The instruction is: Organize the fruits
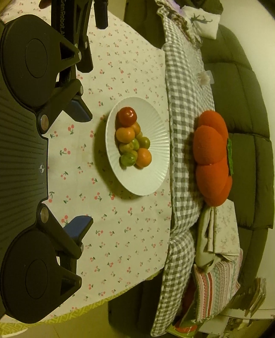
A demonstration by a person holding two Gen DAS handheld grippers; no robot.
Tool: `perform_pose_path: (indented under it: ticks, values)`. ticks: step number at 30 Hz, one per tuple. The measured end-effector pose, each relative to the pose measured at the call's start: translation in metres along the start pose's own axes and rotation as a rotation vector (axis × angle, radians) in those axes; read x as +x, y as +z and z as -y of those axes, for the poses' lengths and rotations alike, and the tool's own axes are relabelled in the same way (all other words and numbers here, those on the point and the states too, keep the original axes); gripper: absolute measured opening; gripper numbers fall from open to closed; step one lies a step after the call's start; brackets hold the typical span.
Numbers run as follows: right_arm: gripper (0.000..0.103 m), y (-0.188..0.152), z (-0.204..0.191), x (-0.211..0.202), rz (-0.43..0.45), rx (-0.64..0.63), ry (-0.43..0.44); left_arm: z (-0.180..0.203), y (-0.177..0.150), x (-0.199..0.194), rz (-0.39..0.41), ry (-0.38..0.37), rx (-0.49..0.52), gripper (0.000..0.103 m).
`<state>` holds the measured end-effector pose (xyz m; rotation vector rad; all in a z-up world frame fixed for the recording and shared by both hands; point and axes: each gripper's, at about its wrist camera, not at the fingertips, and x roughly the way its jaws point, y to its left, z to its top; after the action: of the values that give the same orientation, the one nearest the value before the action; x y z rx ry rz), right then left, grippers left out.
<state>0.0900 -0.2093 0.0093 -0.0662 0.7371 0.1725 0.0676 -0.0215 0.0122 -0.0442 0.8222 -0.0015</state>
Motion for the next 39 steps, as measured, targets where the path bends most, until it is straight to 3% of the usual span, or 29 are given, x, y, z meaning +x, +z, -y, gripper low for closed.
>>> perform_pose_path:
  ticks: [9,39]
  values:
    - [0.097,0.0,0.009,0.014,-0.049,0.057,0.005,0.001,-0.002,0.008,-0.014,0.006,-0.006,0.102]
    - [0.097,-0.002,0.003,0.014,-0.041,0.013,-0.017,-0.002,-0.004,0.006,-0.011,0.016,0.005,0.102]
